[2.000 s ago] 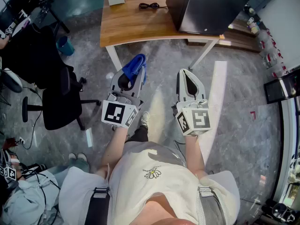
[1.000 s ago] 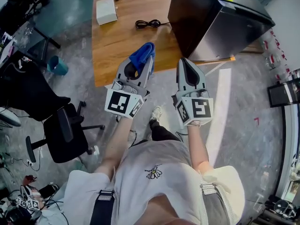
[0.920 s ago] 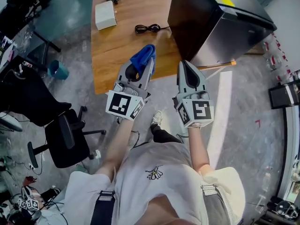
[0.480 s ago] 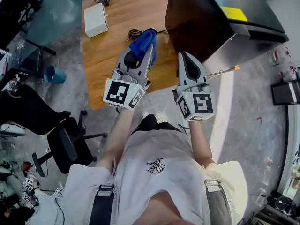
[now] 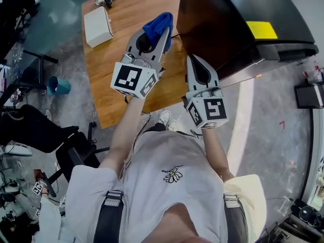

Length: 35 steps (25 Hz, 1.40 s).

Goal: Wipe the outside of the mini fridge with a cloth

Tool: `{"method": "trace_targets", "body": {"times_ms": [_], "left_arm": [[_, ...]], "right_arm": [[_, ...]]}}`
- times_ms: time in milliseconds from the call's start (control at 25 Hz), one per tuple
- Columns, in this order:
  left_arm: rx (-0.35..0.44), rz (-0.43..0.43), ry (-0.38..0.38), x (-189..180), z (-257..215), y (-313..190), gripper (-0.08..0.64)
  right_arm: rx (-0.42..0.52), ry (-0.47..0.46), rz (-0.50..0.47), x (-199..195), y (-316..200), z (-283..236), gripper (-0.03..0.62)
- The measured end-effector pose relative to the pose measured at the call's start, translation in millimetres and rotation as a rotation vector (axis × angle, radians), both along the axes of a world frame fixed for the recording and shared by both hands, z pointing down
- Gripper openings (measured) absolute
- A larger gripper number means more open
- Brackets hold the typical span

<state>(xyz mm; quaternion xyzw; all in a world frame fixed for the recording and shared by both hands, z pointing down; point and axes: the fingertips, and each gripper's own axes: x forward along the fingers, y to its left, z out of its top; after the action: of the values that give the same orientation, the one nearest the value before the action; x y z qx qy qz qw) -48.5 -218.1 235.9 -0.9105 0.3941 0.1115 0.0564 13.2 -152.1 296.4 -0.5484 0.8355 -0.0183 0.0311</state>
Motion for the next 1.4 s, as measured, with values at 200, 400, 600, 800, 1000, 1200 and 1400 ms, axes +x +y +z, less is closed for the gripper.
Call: {"method": "trace_targets", "body": {"times_ms": [200, 400, 600, 800, 1000, 1200, 1400], "left_arm": [[0.054, 0.027, -0.029, 22, -34, -56, 0.066], [0.037, 0.071, -0.002, 41, -63, -123, 0.066], [0.039, 0.068, -0.025, 54, -75, -170, 0.065], [0.036, 0.044, -0.043, 63, -80, -203, 0.065], [0.043, 0.056, -0.04, 70, -82, -210, 0.064], [0.055, 0.091, -0.051, 80, -81, -195, 0.066], [0.05, 0.124, -0.03, 88, -78, -160, 0.066]], "right_arm": [[-0.045, -0.001, -0.034, -14, -8, 19, 0.012], [-0.059, 0.011, -0.041, -20, -18, 26, 0.012], [-0.064, 0.033, -0.039, -18, -23, 28, 0.012], [-0.075, 0.03, -0.025, -13, -30, 28, 0.012], [-0.086, 0.032, -0.021, -6, -31, 32, 0.012], [-0.105, 0.039, -0.02, -5, -30, 38, 0.012], [-0.114, 0.042, -0.011, -1, -20, 41, 0.012]]}}
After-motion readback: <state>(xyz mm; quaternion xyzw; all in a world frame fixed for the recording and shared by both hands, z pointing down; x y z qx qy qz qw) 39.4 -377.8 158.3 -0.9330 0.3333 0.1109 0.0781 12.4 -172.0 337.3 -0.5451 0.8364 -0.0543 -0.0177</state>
